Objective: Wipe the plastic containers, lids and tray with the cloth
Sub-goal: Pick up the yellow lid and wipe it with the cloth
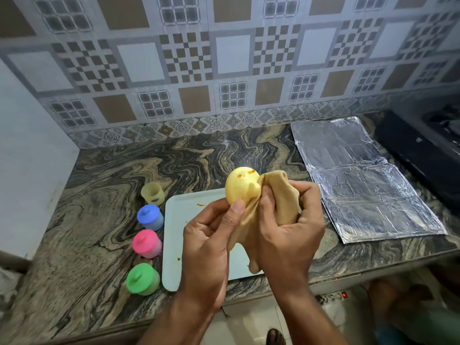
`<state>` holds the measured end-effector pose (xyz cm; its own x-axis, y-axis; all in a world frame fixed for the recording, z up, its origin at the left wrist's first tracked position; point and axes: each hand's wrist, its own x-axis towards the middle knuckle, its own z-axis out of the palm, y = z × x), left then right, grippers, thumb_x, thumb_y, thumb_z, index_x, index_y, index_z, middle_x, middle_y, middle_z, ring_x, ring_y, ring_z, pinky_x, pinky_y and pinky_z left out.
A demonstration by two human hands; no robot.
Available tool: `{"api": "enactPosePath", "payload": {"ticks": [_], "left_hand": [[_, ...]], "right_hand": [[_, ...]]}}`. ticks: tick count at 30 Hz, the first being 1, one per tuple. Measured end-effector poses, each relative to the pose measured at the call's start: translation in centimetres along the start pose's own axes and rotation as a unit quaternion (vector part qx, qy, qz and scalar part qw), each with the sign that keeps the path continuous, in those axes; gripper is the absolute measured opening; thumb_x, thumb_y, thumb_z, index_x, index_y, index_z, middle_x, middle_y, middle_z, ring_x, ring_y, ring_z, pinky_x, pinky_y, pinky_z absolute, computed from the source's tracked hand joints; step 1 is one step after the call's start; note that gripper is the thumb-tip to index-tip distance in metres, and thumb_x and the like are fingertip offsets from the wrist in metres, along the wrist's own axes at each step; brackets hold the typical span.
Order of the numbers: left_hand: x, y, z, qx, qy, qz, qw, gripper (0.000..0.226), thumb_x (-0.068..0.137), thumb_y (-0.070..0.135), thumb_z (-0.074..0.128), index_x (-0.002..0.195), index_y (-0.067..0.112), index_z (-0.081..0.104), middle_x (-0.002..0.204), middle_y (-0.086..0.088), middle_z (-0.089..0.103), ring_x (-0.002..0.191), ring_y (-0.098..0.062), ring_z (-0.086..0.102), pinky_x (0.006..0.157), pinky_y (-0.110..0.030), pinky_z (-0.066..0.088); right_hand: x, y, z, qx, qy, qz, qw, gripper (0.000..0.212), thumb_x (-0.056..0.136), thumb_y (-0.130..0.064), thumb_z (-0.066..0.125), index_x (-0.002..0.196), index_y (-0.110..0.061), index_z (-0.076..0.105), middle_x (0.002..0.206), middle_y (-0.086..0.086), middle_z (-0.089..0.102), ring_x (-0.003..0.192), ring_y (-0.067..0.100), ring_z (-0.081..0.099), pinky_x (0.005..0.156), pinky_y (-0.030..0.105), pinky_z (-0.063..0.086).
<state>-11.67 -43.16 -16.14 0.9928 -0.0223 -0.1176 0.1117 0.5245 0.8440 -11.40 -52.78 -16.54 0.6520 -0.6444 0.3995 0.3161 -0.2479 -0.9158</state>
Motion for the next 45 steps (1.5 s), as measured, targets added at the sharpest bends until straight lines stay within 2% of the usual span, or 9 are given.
{"api": "enactPosePath", "payload": {"ticks": [7,11,18,20,25,29,34,41,45], "left_hand": [[-0.6,0.0,-0.9,0.145,-0.039,0.086,0.985,0.012,0.082,0.021,0.083,0.093,0.023,0.085,0.097,-0.006,0.083,0.093,-0.015,0.079,0.087,-0.023,0.058],[-0.9,0.4,-0.8,0.056,0.015,-0.008,0.998,0.011,0.077,0.021,0.086,0.088,0.02,0.085,0.1,-0.011,0.082,0.093,-0.019,0.078,0.098,-0.038,0.055],[0.1,1.8,0.0,-0.047,0.0,-0.056,0.997,0.018,0.082,0.018,0.07,0.093,0.017,0.085,0.11,-0.013,0.081,0.095,-0.018,0.079,0.092,-0.031,0.062],[0.0,1.6,0.1,-0.015,-0.017,-0.03,0.999,0.013,0.085,0.018,0.08,0.097,0.018,0.083,0.112,-0.014,0.08,0.099,-0.02,0.078,0.09,-0.029,0.062],[-0.2,0.5,-0.1,0.058,-0.032,0.055,0.996,0.048,0.063,0.015,0.091,0.107,0.02,0.072,0.113,-0.012,0.078,0.107,-0.021,0.075,0.087,-0.027,0.06],[0.1,0.6,-0.1,0.064,-0.018,0.057,0.996,0.035,0.06,0.017,0.092,0.092,0.025,0.078,0.103,-0.013,0.08,0.098,-0.022,0.077,0.085,-0.032,0.062],[0.2,1.1,-0.3,-0.008,-0.037,0.005,0.999,0.016,0.073,0.013,0.08,0.085,0.023,0.081,0.095,-0.01,0.08,0.087,-0.018,0.077,0.079,-0.028,0.064],[0.3,1.5,-1.1,0.001,-0.018,0.017,1.0,0.018,0.077,0.01,0.074,0.087,0.023,0.081,0.095,-0.002,0.079,0.081,-0.008,0.071,0.073,-0.017,0.057],[0.6,1.6,-1.5,-0.008,-0.044,-0.004,0.999,0.021,0.075,0.014,0.082,0.096,0.017,0.08,0.102,-0.011,0.076,0.096,-0.023,0.066,0.091,-0.03,0.052]], "right_hand": [[4.1,0.9,-0.1,-0.011,0.027,0.052,0.998,0.024,0.089,-0.031,0.076,0.089,-0.017,0.057,0.073,-0.01,0.06,0.062,0.004,0.056,0.063,0.024,0.047],[7.2,0.9,-1.5,0.061,-0.042,0.103,0.992,0.017,0.09,-0.022,0.073,0.088,-0.012,0.059,0.067,-0.015,0.058,0.059,-0.002,0.052,0.059,0.018,0.045],[3.7,0.7,-2.0,0.093,-0.216,0.127,0.964,0.018,0.087,-0.027,0.072,0.092,-0.014,0.061,0.075,-0.013,0.065,0.068,0.003,0.059,0.064,0.018,0.049],[3.1,0.6,-1.7,0.104,-0.207,0.127,0.965,0.018,0.088,-0.025,0.073,0.092,-0.014,0.06,0.075,-0.012,0.065,0.067,0.002,0.059,0.064,0.017,0.05],[1.7,0.4,-1.4,0.108,-0.158,0.115,0.975,0.025,0.09,-0.025,0.074,0.094,-0.008,0.057,0.077,0.005,0.065,0.073,0.011,0.062,0.066,0.031,0.054],[0.9,0.0,-1.6,0.137,-0.151,0.126,0.971,0.028,0.092,-0.025,0.072,0.099,-0.004,0.055,0.08,0.004,0.065,0.073,0.012,0.062,0.065,0.032,0.054],[0.4,-0.5,-1.8,0.133,-0.128,0.093,0.979,0.023,0.093,-0.022,0.072,0.095,-0.008,0.054,0.077,-0.006,0.063,0.07,0.006,0.06,0.064,0.023,0.051],[1.8,-0.9,-3.2,0.079,-0.135,0.022,0.988,0.019,0.09,-0.02,0.072,0.094,-0.01,0.056,0.077,-0.013,0.064,0.068,-0.002,0.058,0.065,0.015,0.048],[2.6,-1.3,-3.8,0.039,-0.217,-0.044,0.974,0.021,0.091,-0.019,0.075,0.098,-0.014,0.056,0.082,-0.003,0.067,0.066,0.006,0.061,0.061,0.021,0.052]]}}
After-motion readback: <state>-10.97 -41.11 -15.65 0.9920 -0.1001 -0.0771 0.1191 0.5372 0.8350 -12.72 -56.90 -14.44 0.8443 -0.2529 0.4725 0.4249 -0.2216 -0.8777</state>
